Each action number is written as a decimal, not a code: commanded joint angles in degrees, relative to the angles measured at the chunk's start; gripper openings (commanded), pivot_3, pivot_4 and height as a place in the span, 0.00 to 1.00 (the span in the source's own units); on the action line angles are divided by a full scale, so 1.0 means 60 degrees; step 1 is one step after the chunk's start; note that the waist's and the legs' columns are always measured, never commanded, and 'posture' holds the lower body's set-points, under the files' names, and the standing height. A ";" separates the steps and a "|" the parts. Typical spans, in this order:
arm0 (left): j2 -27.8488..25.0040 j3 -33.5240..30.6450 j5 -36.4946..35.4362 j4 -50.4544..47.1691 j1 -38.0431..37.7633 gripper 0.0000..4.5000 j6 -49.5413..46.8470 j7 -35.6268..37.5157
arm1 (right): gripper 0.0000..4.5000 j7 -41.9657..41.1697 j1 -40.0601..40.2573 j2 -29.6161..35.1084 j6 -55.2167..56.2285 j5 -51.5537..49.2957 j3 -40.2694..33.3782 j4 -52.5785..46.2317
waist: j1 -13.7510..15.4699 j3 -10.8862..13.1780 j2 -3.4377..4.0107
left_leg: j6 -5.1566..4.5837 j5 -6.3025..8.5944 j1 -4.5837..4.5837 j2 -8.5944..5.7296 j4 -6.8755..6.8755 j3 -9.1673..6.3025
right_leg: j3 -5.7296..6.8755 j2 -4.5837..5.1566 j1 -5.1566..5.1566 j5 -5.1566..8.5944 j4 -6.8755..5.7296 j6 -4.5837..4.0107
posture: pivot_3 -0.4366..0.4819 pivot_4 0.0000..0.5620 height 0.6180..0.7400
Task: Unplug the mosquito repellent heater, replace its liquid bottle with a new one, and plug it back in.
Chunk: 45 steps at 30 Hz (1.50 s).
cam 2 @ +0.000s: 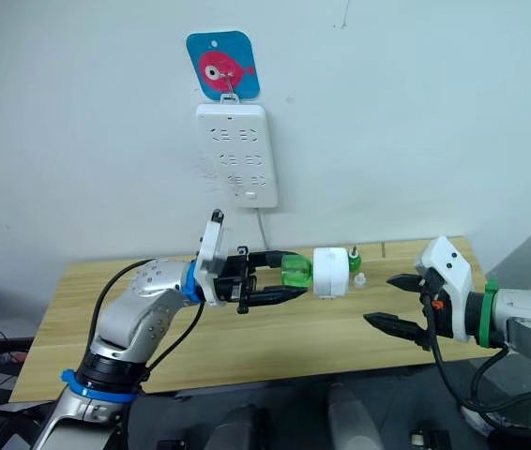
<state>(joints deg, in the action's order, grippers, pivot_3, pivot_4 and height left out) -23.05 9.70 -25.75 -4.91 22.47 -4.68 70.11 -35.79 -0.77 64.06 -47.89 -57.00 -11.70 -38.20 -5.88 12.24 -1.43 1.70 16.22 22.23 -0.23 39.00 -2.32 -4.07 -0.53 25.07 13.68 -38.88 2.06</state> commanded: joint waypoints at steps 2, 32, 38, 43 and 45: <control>0.0177 0.0061 0.0454 0.0579 -0.0082 0.52 0.2251 0.0788 | 1.00 -0.0394 -0.0501 -0.0104 0.0514 0.0470 -0.0093 -0.0781 | -0.0035 0.0000 0.0000 | 0.0000 0.0000 -0.0009 0.0001 0.0000 0.0006 | -0.0004 -0.0001 -0.0005 0.0001 0.0000 0.0003 | 0.25 0.31 1.00; 0.0236 0.0102 -0.0057 0.0172 0.0292 0.52 0.1433 0.1102 | 0.67 -0.1836 -0.2758 -0.1218 0.0618 0.2090 0.2204 -0.0751 | -0.0107 -0.0001 0.0001 | -0.0002 0.0001 -0.0025 0.0014 -0.0001 -0.0008 | 0.0005 -0.0013 -0.0020 0.0001 0.0000 0.0006 | 0.28 0.30 1.00; -0.0036 0.0070 0.0068 0.0197 0.0423 0.60 0.0690 0.0965 | 0.67 -0.2002 -0.3030 -0.1388 0.0564 0.2230 0.2192 -0.0705 | -0.0109 -0.0001 0.0001 | -0.0002 0.0001 -0.0027 0.0015 -0.0001 -0.0009 | 0.0005 -0.0013 -0.0021 0.0000 0.0000 0.0004 | 0.28 0.30 1.00; -0.0730 0.0243 0.0249 0.0265 0.0598 0.95 -0.0520 0.0995 | 0.67 -0.2250 -0.3123 -0.1338 0.0773 0.2607 0.2285 -0.0636 | -0.0114 -0.0001 0.0001 | -0.0002 0.0001 -0.0027 0.0015 -0.0001 -0.0010 | 0.0008 -0.0013 -0.0021 0.0000 0.0000 0.0004 | 0.28 0.29 1.00; -0.1478 0.0443 0.0064 0.0147 0.0814 1.00 -0.2085 0.1257 | 0.67 -0.2591 -0.3154 -0.1143 0.1182 0.3161 0.2458 -0.0553 | -0.0134 -0.0001 0.0001 | -0.0002 0.0001 -0.0030 0.0016 -0.0002 -0.0011 | 0.0008 -0.0018 -0.0020 0.0001 -0.0001 0.0006 | 0.28 0.29 1.00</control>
<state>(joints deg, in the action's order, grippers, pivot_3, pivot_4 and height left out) -29.33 11.31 -24.27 -2.08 25.85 -10.30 76.49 -49.32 -18.74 56.03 -43.76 -40.41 3.00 -40.95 -6.68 12.24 -1.43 1.68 16.23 22.03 -0.12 38.98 -2.38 -4.03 -0.65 24.95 13.69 -38.91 2.09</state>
